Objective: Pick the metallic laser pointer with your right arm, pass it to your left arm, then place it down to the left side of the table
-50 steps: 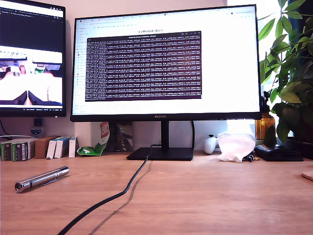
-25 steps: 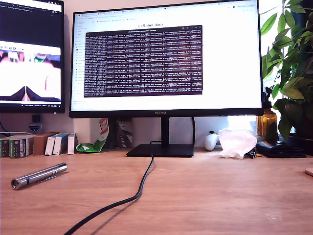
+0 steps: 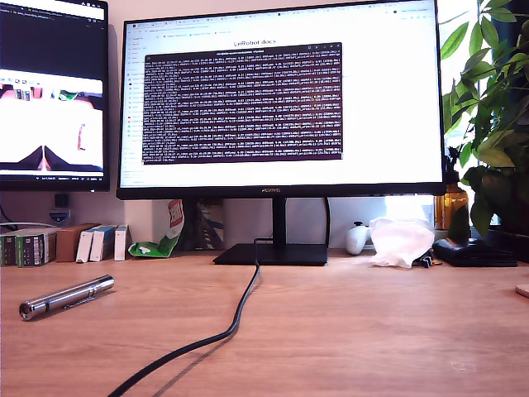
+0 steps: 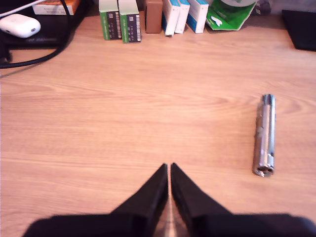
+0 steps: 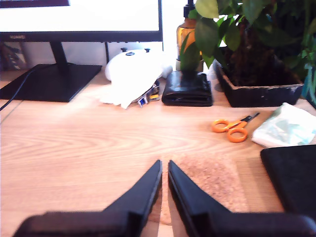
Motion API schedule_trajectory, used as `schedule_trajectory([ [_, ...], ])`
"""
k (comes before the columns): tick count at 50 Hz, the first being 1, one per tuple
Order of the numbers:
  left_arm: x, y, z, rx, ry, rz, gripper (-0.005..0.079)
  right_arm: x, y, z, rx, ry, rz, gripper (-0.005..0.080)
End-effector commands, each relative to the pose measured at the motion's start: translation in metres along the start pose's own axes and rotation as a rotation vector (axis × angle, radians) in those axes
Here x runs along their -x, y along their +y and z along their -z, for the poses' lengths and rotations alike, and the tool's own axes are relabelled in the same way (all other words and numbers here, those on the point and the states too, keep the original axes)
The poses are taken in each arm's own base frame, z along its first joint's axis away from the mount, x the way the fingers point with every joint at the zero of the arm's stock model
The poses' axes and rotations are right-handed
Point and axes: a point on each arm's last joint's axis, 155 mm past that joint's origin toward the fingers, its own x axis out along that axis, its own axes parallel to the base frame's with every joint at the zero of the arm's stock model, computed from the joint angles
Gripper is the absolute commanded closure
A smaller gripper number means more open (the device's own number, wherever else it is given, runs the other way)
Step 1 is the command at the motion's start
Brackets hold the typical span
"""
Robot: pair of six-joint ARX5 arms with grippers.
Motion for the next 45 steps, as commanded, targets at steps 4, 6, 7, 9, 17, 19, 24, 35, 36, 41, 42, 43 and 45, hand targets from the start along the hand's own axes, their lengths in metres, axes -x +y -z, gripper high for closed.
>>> schedule_trajectory([
  [4, 0.002, 0.013, 0.003, 0.027, -0.026, -0.042, 0.0765, -0.001, -0.013, 0.002, -0.013, -0.018, 0.050, 0.0752],
  [6, 0.004, 0.015, 0.000, 0.032, -0.042, -0.050, 0.0765, 0.000, -0.015, -0.001, -0.017, -0.033, 0.060, 0.0752],
  [7, 0.005, 0.016, -0.002, 0.034, -0.048, -0.051, 0.0765, 0.001, -0.016, -0.003, -0.019, -0.041, 0.064, 0.0752],
  [9, 0.006, 0.017, -0.005, 0.038, -0.063, -0.053, 0.0765, 0.001, -0.018, -0.005, -0.021, -0.050, 0.072, 0.0752],
  [17, 0.012, 0.025, -0.017, 0.058, -0.123, -0.080, 0.0765, 0.002, -0.029, -0.004, -0.029, -0.048, 0.113, 0.0752],
  [19, 0.014, 0.027, -0.022, 0.064, -0.148, -0.086, 0.0765, 0.002, -0.031, -0.004, -0.031, -0.048, 0.122, 0.0752],
  [24, 0.019, 0.030, -0.034, 0.075, -0.205, -0.092, 0.0765, 0.002, -0.034, -0.004, -0.033, -0.048, 0.135, 0.0752],
  [35, 0.019, 0.031, -0.034, 0.076, -0.203, -0.096, 0.0765, 0.002, -0.035, -0.004, -0.034, -0.048, 0.138, 0.0752],
  [36, 0.019, 0.031, -0.034, 0.076, -0.203, -0.095, 0.0765, 0.002, -0.035, -0.004, -0.034, -0.048, 0.138, 0.0752],
  [41, 0.019, 0.031, -0.034, 0.076, -0.203, -0.094, 0.0765, 0.002, -0.035, -0.004, -0.034, -0.048, 0.138, 0.0752],
  [42, 0.019, 0.031, -0.034, 0.076, -0.203, -0.094, 0.0765, 0.002, -0.035, -0.004, -0.034, -0.048, 0.138, 0.0752],
  [43, 0.019, 0.031, -0.034, 0.076, -0.203, -0.094, 0.0765, 0.002, -0.035, -0.004, -0.034, -0.048, 0.138, 0.0752],
  [45, 0.019, 0.031, -0.034, 0.076, -0.203, -0.094, 0.0765, 0.002, -0.035, -0.004, -0.034, -0.048, 0.138, 0.0752],
])
